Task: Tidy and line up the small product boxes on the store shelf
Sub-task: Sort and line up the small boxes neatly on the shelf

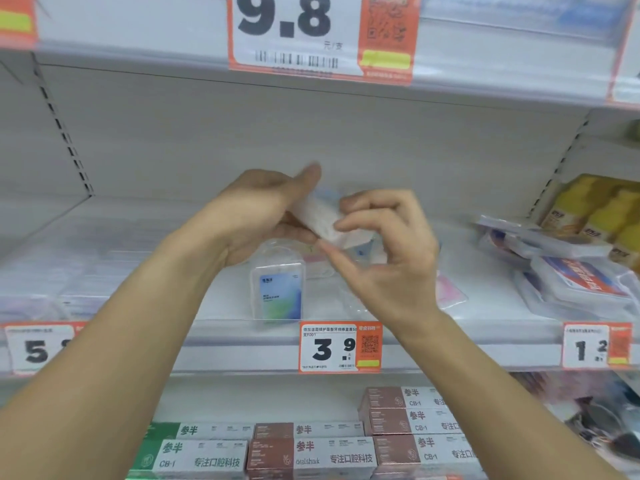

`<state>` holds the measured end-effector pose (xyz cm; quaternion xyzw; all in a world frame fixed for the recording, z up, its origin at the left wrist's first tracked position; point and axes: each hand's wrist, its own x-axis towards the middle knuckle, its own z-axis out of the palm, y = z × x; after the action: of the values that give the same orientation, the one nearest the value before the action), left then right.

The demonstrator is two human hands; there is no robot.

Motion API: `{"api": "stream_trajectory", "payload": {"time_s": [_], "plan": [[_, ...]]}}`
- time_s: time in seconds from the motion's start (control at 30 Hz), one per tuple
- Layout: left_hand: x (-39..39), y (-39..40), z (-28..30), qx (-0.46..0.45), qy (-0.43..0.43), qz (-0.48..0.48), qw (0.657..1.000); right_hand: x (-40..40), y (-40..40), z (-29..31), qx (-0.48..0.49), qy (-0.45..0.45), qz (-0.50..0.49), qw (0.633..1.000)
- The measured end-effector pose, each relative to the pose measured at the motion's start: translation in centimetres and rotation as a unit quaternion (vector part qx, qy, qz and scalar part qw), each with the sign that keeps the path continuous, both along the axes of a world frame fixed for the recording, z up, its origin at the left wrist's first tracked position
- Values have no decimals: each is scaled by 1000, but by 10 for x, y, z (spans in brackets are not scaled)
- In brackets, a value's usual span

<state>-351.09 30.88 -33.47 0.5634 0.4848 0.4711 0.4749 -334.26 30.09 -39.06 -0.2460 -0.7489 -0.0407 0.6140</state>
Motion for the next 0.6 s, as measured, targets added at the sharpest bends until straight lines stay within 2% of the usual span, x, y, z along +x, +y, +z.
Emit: {"api": "stream_trajectory", "payload": {"time_s": [0.07,0.17,0.27,0.37,0.4,0.47,0.53,0.6], "plan": [[-5,2,-3,24,-42,28,998,3,-2,-1,-38,-16,16,999],[-13,6,-8,68,-78,-6,995,11,-1,7,-138,48,7,989],[-13,2,-8,129,-20,-47,990,15,-1,16,-297,59,40,952],[-10,-2,-7,168,51,-84,981,20,1,19,-372,0,68,926],[-11,-3,-7,171,99,-89,976,23,2,20,-376,-8,64,924],[-21,-4,-6,153,265,-85,948,28,3,21,-380,-11,47,924],[-34,-5,-8,90,424,-111,894,31,3,18,-411,-18,39,910],[-43,-7,-12,35,503,-151,850,28,2,14,-454,-63,41,888]]}}
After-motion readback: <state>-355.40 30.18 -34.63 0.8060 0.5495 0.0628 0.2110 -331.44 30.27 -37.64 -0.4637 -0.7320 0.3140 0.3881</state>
